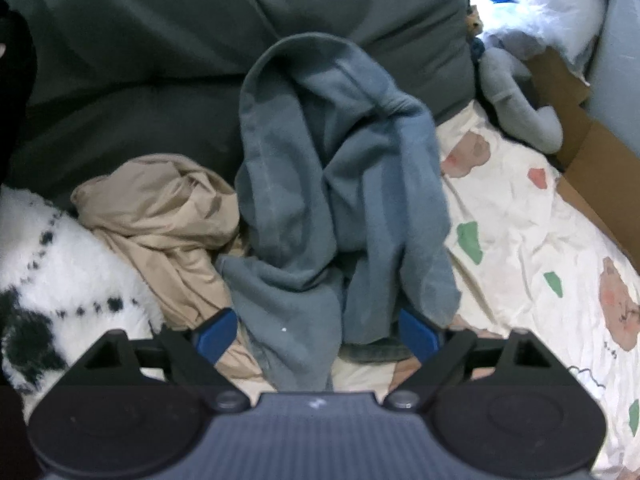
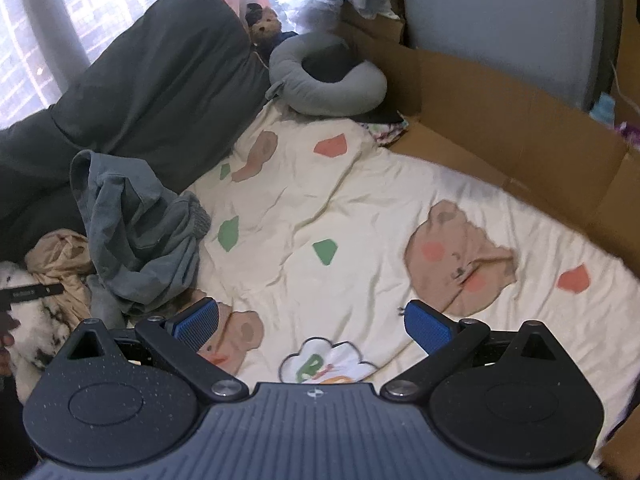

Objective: Fold clothes
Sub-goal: 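Move the left tool toward the blue jeans on the clothes pile, then close the left gripper on the blue jeans and lift them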

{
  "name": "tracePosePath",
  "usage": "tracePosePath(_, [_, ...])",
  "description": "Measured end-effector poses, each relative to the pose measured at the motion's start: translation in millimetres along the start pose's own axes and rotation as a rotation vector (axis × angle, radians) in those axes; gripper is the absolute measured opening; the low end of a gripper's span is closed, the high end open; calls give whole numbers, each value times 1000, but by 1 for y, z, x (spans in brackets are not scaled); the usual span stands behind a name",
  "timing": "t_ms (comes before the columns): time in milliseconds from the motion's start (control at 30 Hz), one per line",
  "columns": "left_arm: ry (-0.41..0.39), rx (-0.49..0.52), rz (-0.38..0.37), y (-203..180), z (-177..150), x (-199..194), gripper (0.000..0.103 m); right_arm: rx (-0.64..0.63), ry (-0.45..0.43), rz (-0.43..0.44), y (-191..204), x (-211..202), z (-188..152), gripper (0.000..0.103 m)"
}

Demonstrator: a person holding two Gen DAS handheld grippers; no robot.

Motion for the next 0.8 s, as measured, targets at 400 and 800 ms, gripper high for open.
tracePosePath(400, [-22,-47,5,18,-8,15,101,120,-10,0,16,39,-39,102])
tracePosePath(800, [-71,-111,-95,-9,-8,44,95,109,76,-4,27,60,-74,102])
Point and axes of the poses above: each gripper's, at about its wrist camera, not at the fingertips, and x roughly the way its jaws point, y to its left, z to its top, the point moved 4 cm from there along x, roughly the way its jaws point, and after that the axes turned 9 degrees about x, right-handed, at the moved point
